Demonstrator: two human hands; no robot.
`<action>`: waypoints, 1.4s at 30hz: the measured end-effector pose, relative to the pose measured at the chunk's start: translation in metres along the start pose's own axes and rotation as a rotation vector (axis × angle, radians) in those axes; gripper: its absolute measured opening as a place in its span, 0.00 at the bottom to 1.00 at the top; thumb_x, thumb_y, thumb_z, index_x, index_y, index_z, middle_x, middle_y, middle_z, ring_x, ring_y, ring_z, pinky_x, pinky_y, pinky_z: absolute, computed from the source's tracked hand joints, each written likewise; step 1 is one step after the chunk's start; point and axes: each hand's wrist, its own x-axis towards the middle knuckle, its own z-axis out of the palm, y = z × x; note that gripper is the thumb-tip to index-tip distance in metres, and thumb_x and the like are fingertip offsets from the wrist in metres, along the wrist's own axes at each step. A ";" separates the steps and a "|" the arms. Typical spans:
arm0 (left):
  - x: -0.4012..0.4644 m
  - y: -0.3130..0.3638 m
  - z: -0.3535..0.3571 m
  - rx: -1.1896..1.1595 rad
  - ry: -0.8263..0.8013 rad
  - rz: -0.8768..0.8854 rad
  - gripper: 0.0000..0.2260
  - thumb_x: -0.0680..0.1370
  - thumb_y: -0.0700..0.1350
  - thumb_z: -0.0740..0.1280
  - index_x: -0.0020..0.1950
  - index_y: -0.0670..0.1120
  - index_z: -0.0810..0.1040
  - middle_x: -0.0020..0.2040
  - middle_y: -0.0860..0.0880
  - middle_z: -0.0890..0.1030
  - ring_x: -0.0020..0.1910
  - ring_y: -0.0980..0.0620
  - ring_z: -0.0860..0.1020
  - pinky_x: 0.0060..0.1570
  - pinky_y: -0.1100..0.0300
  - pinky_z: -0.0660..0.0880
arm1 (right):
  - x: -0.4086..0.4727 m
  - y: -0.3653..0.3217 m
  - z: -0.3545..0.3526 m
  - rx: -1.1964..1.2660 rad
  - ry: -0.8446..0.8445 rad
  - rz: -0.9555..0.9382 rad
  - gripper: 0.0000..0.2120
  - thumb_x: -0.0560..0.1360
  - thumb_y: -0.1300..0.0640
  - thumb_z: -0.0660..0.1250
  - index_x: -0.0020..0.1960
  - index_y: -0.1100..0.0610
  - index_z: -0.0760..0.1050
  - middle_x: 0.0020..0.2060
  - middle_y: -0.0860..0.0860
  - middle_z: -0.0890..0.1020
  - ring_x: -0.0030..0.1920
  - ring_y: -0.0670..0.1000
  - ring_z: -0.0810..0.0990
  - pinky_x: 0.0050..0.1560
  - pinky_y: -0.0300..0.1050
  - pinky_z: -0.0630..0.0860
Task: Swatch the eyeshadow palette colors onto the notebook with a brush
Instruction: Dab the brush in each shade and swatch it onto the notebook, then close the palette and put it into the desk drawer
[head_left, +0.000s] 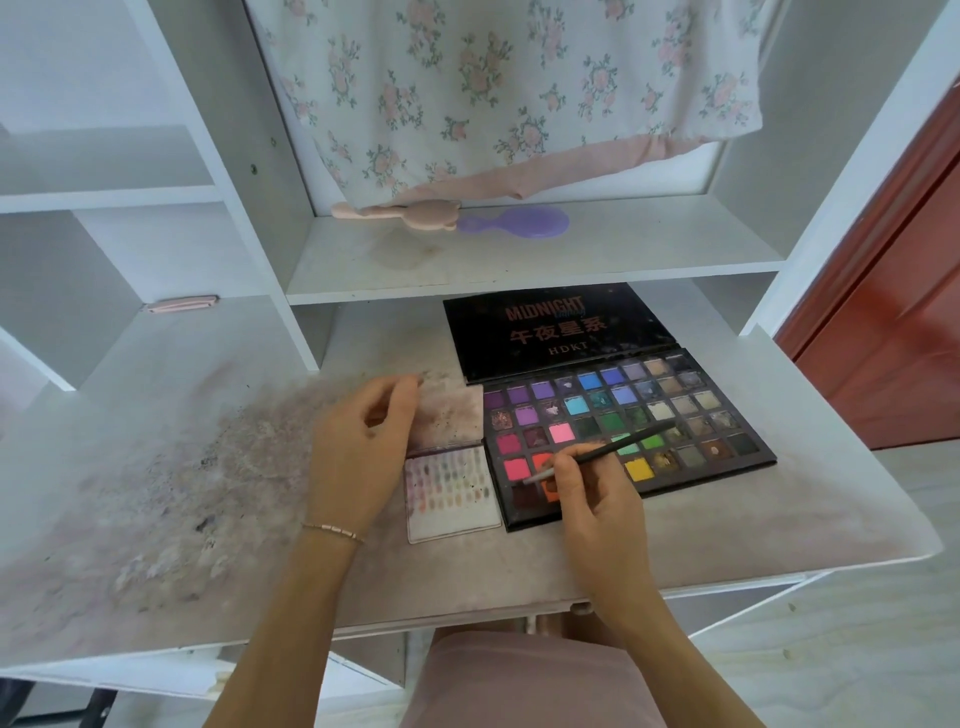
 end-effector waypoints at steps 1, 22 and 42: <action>-0.007 0.001 -0.004 0.017 -0.056 0.012 0.05 0.76 0.49 0.62 0.46 0.56 0.77 0.39 0.63 0.78 0.39 0.71 0.76 0.37 0.81 0.68 | 0.000 0.000 0.000 0.006 0.007 -0.003 0.05 0.75 0.52 0.58 0.42 0.47 0.71 0.35 0.43 0.80 0.38 0.40 0.79 0.36 0.29 0.73; -0.020 -0.071 -0.039 0.683 -0.239 0.055 0.17 0.79 0.48 0.59 0.68 0.57 0.69 0.71 0.56 0.66 0.69 0.52 0.64 0.64 0.54 0.58 | 0.045 -0.025 0.056 -0.520 -0.444 0.035 0.16 0.76 0.54 0.63 0.62 0.55 0.72 0.32 0.42 0.76 0.34 0.40 0.74 0.38 0.34 0.72; 0.015 -0.069 -0.050 0.642 -0.097 0.078 0.13 0.77 0.48 0.61 0.60 0.50 0.79 0.61 0.50 0.77 0.62 0.48 0.73 0.66 0.49 0.60 | 0.118 -0.005 0.019 -0.862 -0.374 -0.225 0.18 0.77 0.51 0.60 0.66 0.51 0.69 0.62 0.54 0.72 0.64 0.54 0.66 0.63 0.45 0.61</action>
